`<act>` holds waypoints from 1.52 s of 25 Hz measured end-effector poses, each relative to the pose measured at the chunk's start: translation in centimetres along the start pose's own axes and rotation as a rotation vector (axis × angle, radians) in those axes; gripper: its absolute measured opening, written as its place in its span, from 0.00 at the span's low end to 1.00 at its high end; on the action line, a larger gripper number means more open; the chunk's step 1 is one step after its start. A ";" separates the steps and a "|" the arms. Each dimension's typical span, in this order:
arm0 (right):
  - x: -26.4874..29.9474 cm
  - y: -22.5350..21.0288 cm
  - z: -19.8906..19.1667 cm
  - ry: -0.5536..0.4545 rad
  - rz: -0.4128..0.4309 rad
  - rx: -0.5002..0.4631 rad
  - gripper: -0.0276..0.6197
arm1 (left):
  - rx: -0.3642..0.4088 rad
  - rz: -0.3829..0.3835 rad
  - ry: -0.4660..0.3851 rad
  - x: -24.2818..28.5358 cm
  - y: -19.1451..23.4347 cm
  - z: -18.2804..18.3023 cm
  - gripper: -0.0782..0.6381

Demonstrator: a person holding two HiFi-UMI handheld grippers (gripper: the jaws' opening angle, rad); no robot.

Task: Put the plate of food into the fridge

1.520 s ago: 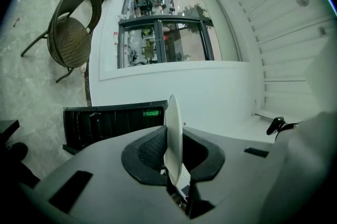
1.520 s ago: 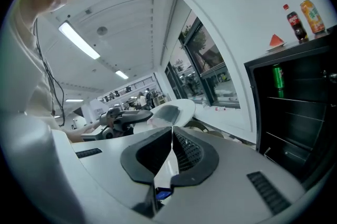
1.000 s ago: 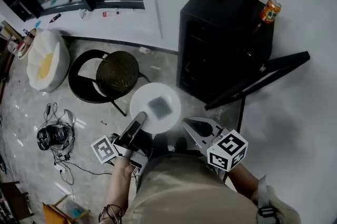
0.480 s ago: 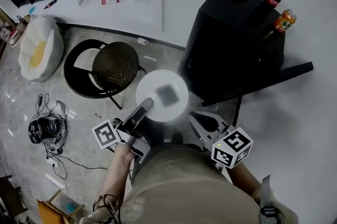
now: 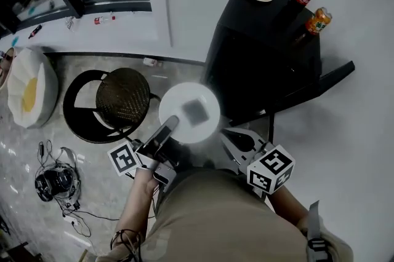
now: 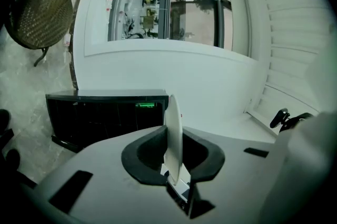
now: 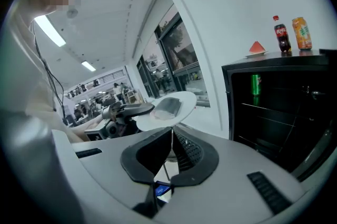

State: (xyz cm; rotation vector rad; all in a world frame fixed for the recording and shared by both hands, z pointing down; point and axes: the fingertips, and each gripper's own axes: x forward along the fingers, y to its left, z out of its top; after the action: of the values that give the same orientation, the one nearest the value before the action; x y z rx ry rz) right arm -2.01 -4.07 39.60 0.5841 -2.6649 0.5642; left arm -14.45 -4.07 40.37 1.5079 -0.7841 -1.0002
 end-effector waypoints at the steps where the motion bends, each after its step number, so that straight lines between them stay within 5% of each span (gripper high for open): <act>1: 0.1 -0.3 0.2 -0.004 -0.021 0.003 0.08 | -0.004 -0.002 0.023 0.5 0.1 0.1 0.16; 9: -0.2 -2.1 0.7 -0.025 -0.174 0.065 0.08 | -0.042 -0.012 0.192 4.2 1.3 0.0 0.16; 17: -0.4 -2.8 0.3 -0.027 -0.265 0.098 0.08 | -0.069 -0.025 0.236 6.2 2.5 0.3 0.16; 38: -1.0 -7.0 -0.3 0.003 -0.221 0.136 0.08 | -0.027 0.035 0.225 12.3 4.9 -2.1 0.16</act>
State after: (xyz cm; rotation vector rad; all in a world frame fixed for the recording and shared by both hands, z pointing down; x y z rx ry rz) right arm 2.11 -9.51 41.59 0.9021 -2.5278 0.6832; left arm -7.12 -14.90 43.11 1.5469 -0.6314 -0.7955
